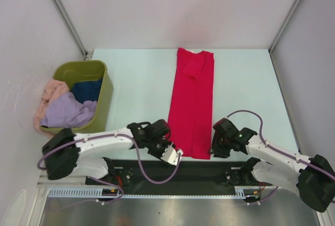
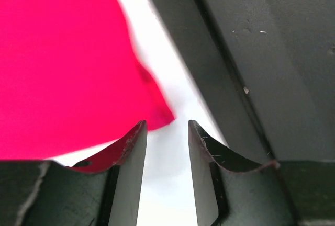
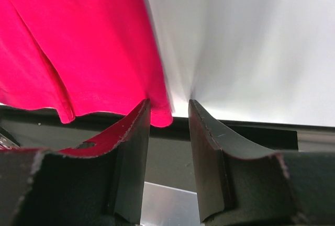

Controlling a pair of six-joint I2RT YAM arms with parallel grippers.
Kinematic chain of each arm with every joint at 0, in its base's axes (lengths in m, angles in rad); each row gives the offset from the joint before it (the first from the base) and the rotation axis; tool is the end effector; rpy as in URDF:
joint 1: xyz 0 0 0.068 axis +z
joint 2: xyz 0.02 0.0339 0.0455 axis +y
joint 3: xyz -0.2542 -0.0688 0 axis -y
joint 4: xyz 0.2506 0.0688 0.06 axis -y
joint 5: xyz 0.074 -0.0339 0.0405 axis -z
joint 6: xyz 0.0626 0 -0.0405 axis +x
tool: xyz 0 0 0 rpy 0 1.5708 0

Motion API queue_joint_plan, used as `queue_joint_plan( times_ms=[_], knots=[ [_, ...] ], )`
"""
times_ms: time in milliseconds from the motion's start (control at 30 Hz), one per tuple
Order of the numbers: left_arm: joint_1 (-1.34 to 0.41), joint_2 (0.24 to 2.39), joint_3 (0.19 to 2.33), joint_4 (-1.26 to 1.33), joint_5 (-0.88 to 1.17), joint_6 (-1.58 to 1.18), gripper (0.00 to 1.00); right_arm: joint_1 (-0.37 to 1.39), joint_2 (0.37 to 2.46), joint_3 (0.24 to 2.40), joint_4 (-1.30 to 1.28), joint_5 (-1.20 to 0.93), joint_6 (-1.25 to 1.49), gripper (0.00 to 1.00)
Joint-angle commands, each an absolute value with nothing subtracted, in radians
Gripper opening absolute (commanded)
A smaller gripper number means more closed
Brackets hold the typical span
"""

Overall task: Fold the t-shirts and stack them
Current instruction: Fold the tshirt

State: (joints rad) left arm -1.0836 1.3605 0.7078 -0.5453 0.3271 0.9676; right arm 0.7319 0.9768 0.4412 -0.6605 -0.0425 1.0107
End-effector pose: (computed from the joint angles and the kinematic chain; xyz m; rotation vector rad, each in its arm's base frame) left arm 0.0997 -0.2312 0.1334 2.3956 1.3529 -0.4831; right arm 0.1275 0.1181 0.1208 0.3910 2.8706 0.4599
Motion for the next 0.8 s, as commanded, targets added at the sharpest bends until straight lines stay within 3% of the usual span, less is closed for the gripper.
queue_joint_plan(
  times_ms=[0,200,367,500,600,700,767],
  knots=[
    [-1.049,1.201,0.703,-0.565,0.397,1.057,0.42,0.741,0.959,0.442,-0.707,-0.038,1.025,0.41],
    [-1.038,1.175,0.603,-0.407,0.371,1.242,0.55,0.742,0.999,0.437,-0.641,-0.064,1.028,0.40],
    [-1.046,1.265,0.577,-0.330,0.316,1.236,0.55,0.742,1.061,0.434,-0.597,-0.100,1.037,0.38],
    [-1.049,1.319,0.566,-0.304,0.308,1.258,0.56,0.742,1.092,0.454,-0.592,-0.114,1.022,0.24],
    [-1.071,1.338,0.568,-0.279,0.321,1.201,0.49,0.739,1.094,0.468,-0.614,-0.115,1.008,0.16],
    [-1.095,1.377,0.586,-0.285,0.310,1.094,0.29,0.715,1.083,0.485,-0.624,-0.146,0.985,0.00],
    [-1.092,1.390,0.598,-0.253,0.287,1.017,0.04,0.680,1.083,0.521,-0.644,-0.158,0.967,0.00]
  ],
)
